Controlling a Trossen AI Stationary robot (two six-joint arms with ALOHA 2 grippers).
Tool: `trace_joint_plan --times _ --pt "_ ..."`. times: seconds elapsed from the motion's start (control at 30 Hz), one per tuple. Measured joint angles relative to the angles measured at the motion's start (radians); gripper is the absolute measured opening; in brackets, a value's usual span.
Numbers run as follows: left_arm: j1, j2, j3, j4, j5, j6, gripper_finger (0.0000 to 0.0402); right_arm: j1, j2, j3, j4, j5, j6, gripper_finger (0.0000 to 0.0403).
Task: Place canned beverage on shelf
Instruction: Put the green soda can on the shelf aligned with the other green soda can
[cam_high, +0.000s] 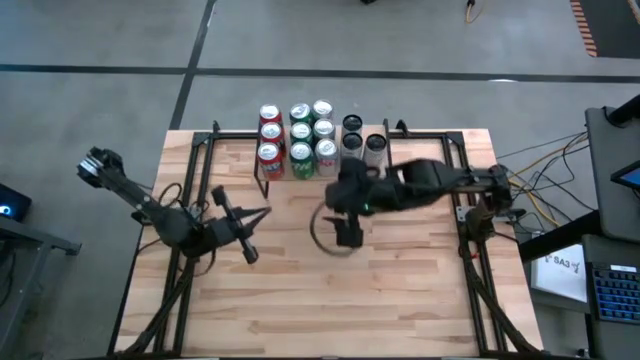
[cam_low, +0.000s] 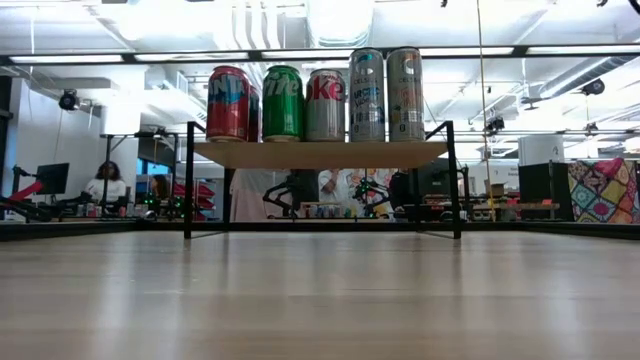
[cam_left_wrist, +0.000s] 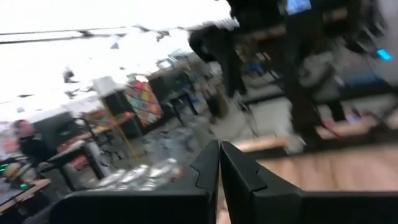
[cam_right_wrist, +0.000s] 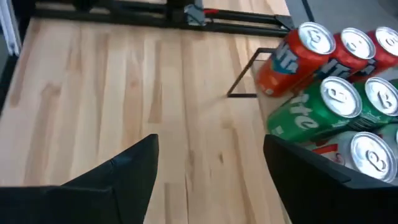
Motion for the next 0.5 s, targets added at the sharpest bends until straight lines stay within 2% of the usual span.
trace_joint_plan --times 0.2,0.27,0.33,0.4,0.5 --pt "0.026 0.028 0.217 -0.69 0.104 -0.347 0.0 0.119 -0.006 -0.042 0.004 0.073 -0.003 0.0256" --pt "0.054 0.059 0.282 -0.895 0.17 -0.47 0.0 0.153 -0.017 -0.069 0.019 0.093 -0.003 0.025" --pt "0.092 0.1 0.325 -1.001 0.25 -0.549 0.0 0.182 -0.027 -0.103 0.038 0.107 -0.002 0.0245" --pt "0.132 0.145 0.343 -1.035 0.311 -0.579 0.0 0.206 -0.042 -0.149 0.076 0.115 -0.002 0.0242" --pt "0.204 0.214 0.347 -1.018 0.325 -0.585 0.0 0.229 -0.074 -0.228 0.128 0.122 0.002 0.0243"
